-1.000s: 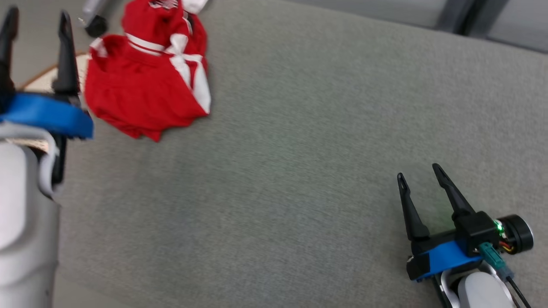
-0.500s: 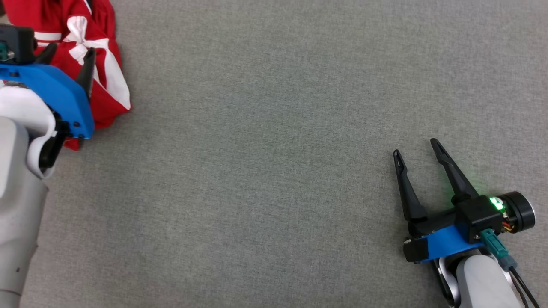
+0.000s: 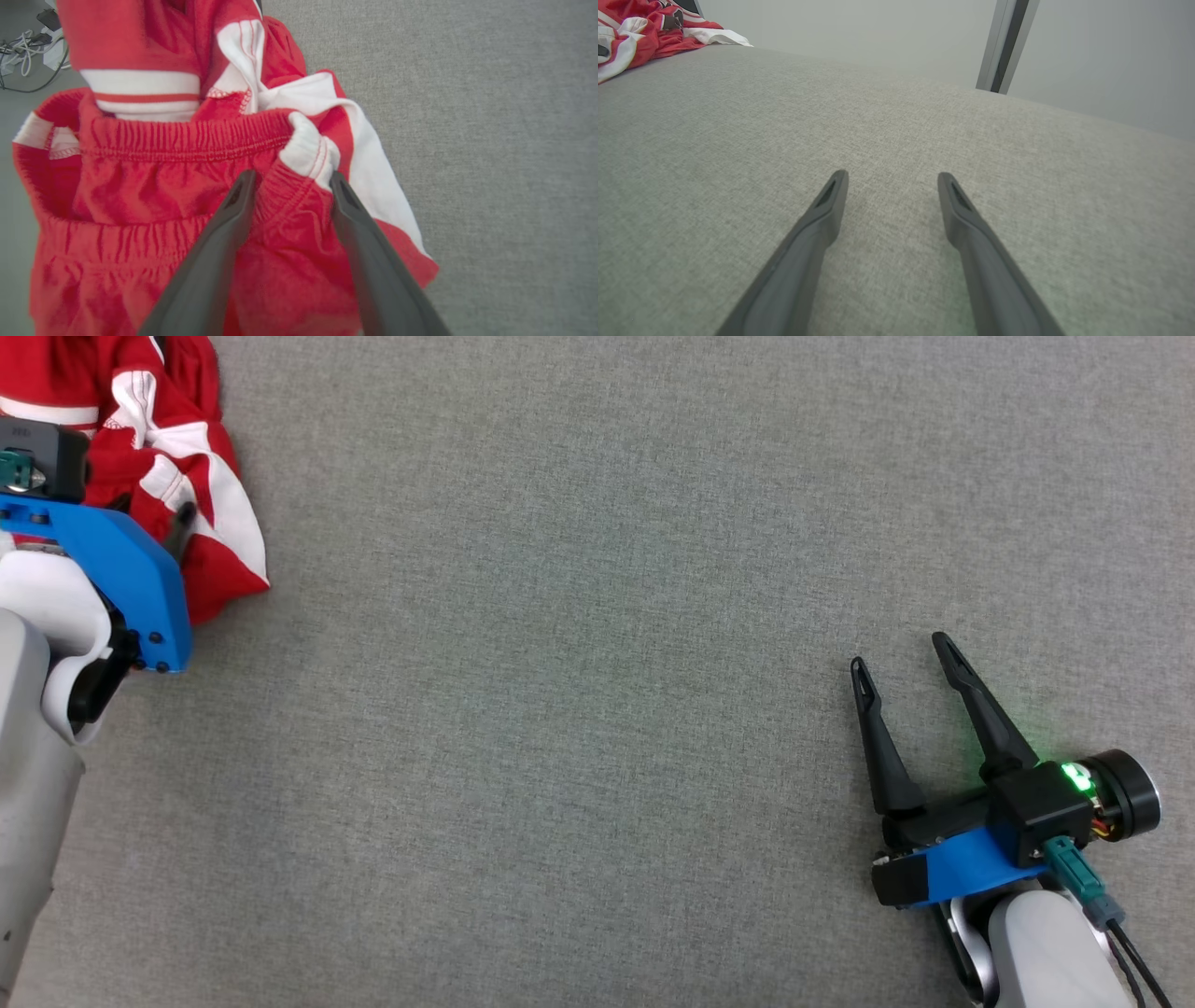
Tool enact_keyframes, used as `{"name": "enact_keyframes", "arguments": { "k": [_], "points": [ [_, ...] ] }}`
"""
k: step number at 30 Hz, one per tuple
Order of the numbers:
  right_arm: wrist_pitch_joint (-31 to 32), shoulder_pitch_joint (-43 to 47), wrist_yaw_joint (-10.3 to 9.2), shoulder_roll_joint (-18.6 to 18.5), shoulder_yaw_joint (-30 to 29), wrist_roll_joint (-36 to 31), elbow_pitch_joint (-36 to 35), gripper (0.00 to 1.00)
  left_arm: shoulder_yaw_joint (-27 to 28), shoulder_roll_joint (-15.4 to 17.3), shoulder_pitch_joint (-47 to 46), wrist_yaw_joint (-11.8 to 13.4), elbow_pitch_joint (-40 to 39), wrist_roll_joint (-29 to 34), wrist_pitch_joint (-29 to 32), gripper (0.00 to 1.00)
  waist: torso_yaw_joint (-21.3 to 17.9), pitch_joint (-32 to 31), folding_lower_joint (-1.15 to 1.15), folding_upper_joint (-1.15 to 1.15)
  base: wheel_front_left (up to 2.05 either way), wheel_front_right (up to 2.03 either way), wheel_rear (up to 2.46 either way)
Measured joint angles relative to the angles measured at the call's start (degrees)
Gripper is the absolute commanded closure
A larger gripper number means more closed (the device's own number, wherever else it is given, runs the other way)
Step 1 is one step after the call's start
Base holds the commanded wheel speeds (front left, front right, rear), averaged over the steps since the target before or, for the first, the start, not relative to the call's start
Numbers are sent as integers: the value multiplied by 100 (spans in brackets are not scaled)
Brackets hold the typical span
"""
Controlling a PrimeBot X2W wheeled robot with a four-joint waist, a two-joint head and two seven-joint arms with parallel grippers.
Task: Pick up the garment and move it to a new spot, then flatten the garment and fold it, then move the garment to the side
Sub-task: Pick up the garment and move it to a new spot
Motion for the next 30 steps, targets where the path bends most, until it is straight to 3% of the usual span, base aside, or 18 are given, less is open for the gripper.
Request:
{"name": "enact_keyframes", "arguments": {
  "k": [1, 2, 11, 15, 21, 25, 30],
  "points": [
    [0, -2, 0, 0, -3, 0, 2, 0, -54, 41, -9, 0, -2, -1, -36, 87, -1, -4, 0, 0, 0, 0, 0],
    [0, -3, 0, 0, -12, 1, 9, 0, -107, 65, -29, 0, -2, -19, -36, 100, 1, -16, 0, 0, 0, 0, 0],
    [26, -1, 1, -7, 27, 220, 180, 0, -332, 307, -142, -1, -383, -372, -352, 100, 10, -318, 0, 0, 0, 0, 0],
    [32, 38, 0, -7, -16, 408, 291, 0, -505, 731, -303, -1, -813, -328, -527, 100, -34, -690, 0, 0, 0, 0, 0],
    [32, 195, 0, -12, -275, 693, 416, 0, -806, 977, -581, -1, -1596, -90, -600, 100, -208, -1236, 0, 0, 0, 0, 0],
    [32, 346, 0, -13, -469, 892, 505, 0, -994, 902, -777, -1, -2120, 8, -695, 100, -448, -1583, -1, 0, 0, 0, 0],
    [32, 523, 0, -14, -798, 1027, 576, 0, -1173, 399, -948, -1, -2521, -23, -922, 100, -862, -1955, -1, 0, 0, 0, 0]
  ]
}}
